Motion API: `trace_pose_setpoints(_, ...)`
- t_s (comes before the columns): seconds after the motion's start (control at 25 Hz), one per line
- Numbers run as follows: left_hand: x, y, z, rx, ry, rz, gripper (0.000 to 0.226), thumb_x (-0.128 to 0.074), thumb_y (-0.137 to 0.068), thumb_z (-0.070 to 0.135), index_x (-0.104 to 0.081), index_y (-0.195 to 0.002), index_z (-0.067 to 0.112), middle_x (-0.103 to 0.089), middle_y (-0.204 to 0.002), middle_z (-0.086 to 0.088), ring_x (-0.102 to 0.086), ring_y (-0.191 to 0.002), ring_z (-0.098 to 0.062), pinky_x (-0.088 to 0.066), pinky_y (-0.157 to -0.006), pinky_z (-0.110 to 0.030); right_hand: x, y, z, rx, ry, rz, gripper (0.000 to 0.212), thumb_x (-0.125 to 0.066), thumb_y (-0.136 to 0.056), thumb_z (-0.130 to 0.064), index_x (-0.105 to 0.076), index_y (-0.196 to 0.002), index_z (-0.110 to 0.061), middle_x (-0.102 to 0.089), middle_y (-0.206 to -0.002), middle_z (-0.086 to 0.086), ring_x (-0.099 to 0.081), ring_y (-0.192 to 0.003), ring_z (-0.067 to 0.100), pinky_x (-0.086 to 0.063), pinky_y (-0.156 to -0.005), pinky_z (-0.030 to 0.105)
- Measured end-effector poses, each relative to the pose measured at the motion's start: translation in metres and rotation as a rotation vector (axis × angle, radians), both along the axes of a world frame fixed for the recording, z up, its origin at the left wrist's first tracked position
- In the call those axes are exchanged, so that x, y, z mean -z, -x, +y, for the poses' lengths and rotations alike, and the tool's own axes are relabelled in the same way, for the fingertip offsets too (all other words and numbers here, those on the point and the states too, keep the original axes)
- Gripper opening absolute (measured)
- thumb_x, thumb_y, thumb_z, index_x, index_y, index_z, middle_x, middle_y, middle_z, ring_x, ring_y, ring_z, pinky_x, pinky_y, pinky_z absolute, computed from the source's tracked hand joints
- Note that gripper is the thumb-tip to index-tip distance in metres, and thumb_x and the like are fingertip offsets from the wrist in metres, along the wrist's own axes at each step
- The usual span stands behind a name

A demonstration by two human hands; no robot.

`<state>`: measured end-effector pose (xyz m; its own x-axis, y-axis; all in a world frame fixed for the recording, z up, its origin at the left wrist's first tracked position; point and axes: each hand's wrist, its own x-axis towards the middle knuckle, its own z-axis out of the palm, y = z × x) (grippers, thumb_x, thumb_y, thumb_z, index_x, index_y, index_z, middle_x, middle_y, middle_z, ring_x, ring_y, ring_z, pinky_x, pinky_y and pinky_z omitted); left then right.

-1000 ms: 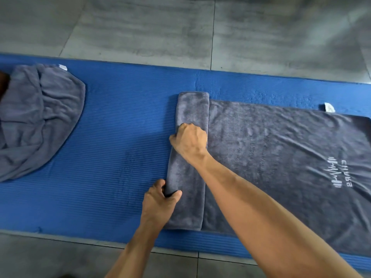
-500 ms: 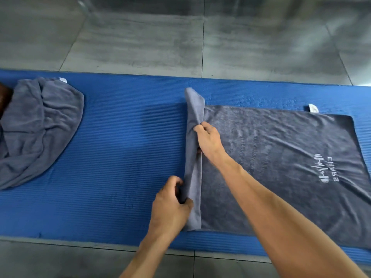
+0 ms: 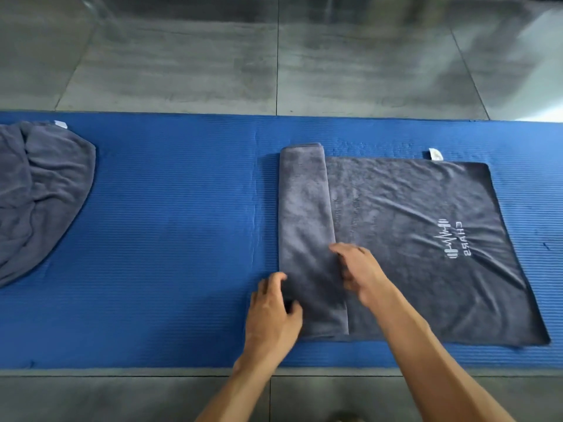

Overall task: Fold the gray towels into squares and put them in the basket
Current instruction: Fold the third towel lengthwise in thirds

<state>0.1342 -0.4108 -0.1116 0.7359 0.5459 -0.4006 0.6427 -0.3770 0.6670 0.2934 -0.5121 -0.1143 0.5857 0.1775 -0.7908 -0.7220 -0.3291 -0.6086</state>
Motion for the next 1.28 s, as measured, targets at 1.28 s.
trace_pose_setpoints(1.28, 0.009, 0.031, 0.071, -0.393, 0.183, 0.058, 0.041, -0.058, -0.086, 0.008, -0.048, -0.118, 0.031, -0.06, -0.113, 0.003, -0.057, -0.096, -0.014, -0.043, -0.073, -0.029, 0.008, 0.071, 0.033, -0.908, 0.405, -1.109, 0.018, -0.059, -0.087, -0.025, -0.065, -0.103, -0.017, -0.065, -0.099, -0.002, -0.06, -0.089, 0.023, -0.054, -0.074, 0.038)
